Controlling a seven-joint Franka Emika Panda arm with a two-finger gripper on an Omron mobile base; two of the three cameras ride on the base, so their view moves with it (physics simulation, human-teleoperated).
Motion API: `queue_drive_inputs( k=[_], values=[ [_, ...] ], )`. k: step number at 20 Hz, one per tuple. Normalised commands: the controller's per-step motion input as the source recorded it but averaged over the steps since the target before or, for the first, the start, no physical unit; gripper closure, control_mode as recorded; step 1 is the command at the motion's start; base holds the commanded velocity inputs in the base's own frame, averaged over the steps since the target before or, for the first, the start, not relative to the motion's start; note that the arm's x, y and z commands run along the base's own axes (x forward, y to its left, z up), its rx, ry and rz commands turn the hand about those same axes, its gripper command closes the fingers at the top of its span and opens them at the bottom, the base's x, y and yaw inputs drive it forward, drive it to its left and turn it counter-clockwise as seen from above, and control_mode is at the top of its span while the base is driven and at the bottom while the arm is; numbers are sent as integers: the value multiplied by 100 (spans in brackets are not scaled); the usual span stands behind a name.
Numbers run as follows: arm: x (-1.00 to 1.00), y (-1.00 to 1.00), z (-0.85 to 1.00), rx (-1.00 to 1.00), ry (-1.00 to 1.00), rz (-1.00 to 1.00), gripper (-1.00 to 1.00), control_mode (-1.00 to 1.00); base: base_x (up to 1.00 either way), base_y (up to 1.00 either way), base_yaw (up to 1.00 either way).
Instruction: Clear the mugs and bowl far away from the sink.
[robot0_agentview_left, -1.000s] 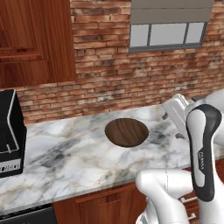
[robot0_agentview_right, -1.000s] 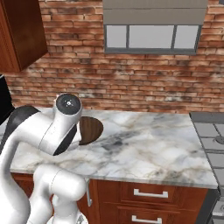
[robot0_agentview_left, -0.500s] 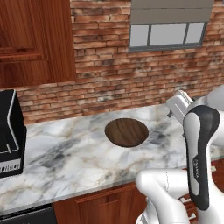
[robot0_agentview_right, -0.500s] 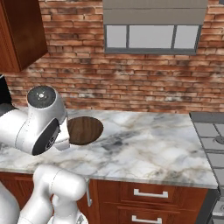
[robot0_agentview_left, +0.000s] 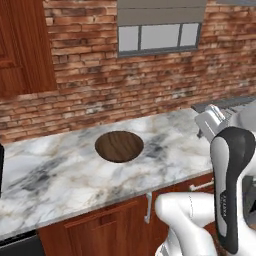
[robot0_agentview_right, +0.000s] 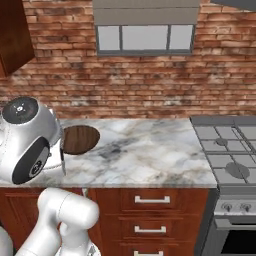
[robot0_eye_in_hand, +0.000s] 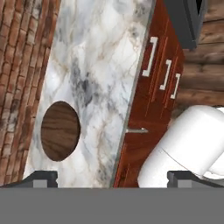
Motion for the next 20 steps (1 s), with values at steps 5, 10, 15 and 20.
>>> queue_drive_inputs(
  k=[5, 10, 15, 20],
  values=[
    [0, 0, 0, 0, 0, 0, -100, 100, 0, -4, -97],
    [0, 0, 0, 0, 0, 0, -100, 100, 0, 0, -100],
    [0, 0, 0, 0, 0, 0, -100, 100, 0, 0, -100],
    [0, 0, 0, 0, 0, 0, -100, 100, 0, 0, -89]
  ],
)
